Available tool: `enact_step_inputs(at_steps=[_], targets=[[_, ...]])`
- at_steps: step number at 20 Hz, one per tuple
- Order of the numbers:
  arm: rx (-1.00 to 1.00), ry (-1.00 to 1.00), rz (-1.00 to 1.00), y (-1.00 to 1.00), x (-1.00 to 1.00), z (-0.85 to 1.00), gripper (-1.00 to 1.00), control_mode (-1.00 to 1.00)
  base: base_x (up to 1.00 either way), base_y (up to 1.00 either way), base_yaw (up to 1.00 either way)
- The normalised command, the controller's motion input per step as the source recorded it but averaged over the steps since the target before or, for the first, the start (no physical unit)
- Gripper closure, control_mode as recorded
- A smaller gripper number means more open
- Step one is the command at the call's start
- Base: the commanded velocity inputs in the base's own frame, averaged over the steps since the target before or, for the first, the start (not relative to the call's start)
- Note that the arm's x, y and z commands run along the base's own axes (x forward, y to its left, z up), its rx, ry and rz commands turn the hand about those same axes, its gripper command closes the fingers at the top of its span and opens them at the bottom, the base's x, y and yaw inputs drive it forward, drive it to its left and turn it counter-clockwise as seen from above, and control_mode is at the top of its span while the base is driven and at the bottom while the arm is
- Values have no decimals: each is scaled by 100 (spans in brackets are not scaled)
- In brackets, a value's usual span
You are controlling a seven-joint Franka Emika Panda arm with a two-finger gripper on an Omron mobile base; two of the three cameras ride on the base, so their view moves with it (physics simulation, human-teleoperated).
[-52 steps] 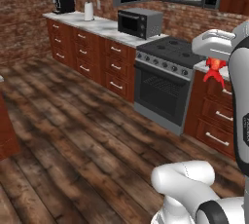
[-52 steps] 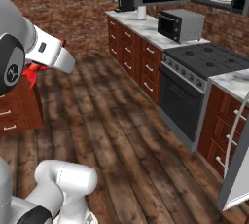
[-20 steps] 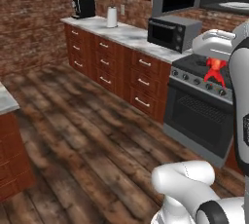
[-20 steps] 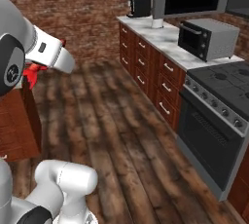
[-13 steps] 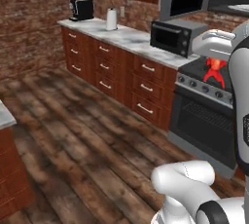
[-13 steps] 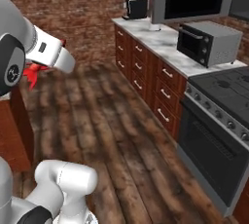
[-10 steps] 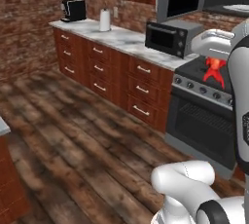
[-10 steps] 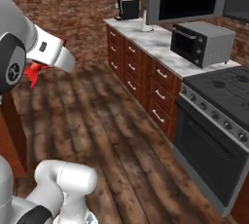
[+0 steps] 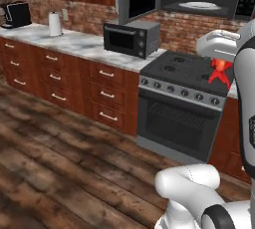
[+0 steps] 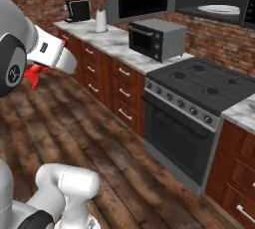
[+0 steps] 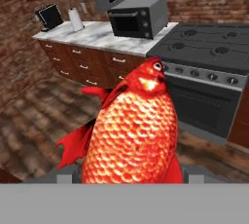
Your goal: Transport the fish from the fridge to the microwave and turn on the microwave.
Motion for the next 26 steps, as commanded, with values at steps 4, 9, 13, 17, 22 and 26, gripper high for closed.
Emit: enact_step_inputs(at_steps=[4, 9, 13, 17, 22, 26], targets=[[0, 0, 0, 0, 0, 0, 100, 100, 28, -3, -51], [0, 0, 0, 0, 0, 0, 100, 100, 45, -1, -46], [0, 0, 0, 0, 0, 0, 100, 100, 87, -1, -40], [0, 0, 0, 0, 0, 0, 100, 100, 100, 0, -36], [0, 0, 0, 0, 0, 0, 100, 100, 100, 5, -30], [0, 0, 0, 0, 0, 0, 100, 100, 83, 25, -21]])
